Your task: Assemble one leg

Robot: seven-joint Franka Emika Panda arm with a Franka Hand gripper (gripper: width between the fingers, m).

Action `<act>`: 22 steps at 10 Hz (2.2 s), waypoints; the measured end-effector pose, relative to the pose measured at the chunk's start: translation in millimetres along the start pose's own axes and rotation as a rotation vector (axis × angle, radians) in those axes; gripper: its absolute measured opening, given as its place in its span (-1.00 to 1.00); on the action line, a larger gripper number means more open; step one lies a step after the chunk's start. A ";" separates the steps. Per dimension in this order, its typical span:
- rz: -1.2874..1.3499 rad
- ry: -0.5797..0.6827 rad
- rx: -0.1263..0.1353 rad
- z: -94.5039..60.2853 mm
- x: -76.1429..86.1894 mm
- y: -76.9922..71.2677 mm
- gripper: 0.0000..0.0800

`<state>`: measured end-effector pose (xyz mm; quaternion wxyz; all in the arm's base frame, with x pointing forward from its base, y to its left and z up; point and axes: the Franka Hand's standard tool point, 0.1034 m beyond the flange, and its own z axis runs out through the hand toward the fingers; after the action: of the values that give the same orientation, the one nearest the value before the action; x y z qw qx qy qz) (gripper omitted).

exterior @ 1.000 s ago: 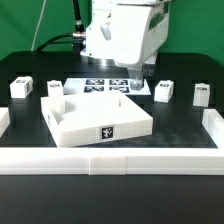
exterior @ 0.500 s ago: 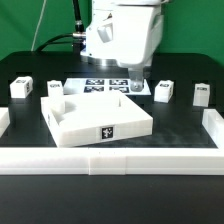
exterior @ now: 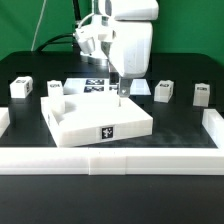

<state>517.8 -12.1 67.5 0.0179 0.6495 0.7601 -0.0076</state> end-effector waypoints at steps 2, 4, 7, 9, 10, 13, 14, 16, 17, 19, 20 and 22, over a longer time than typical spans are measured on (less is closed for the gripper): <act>0.004 0.000 0.000 0.3 -0.4 -0.2 0.63; -0.027 0.000 0.003 1.3 -2.9 -2.2 0.63; -0.163 0.014 0.046 14.1 -23.6 -32.6 0.63; -0.175 0.029 0.077 25.3 -30.5 -52.3 0.63; -0.161 0.037 0.090 33.6 -34.5 -61.2 0.63; -0.128 0.058 0.118 55.6 -42.8 -77.3 0.63; -0.125 0.059 0.120 57.1 -44.1 -77.2 0.63; -0.121 0.060 0.120 59.3 -45.9 -75.6 0.63; -0.113 0.060 0.122 59.0 -45.7 -75.3 0.63; -0.112 0.060 0.124 59.4 -45.8 -76.1 -0.08; -0.112 0.061 0.124 59.5 -45.7 -76.4 -0.08; -0.112 0.061 0.125 59.6 -45.6 -76.7 -0.76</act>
Offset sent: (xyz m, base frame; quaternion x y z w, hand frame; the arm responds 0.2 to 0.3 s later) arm 0.0000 0.0000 0.0000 0.0000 0.0000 0.0000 1.0000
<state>450.2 -71.1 8.7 -0.0462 0.6056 0.7936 -0.0362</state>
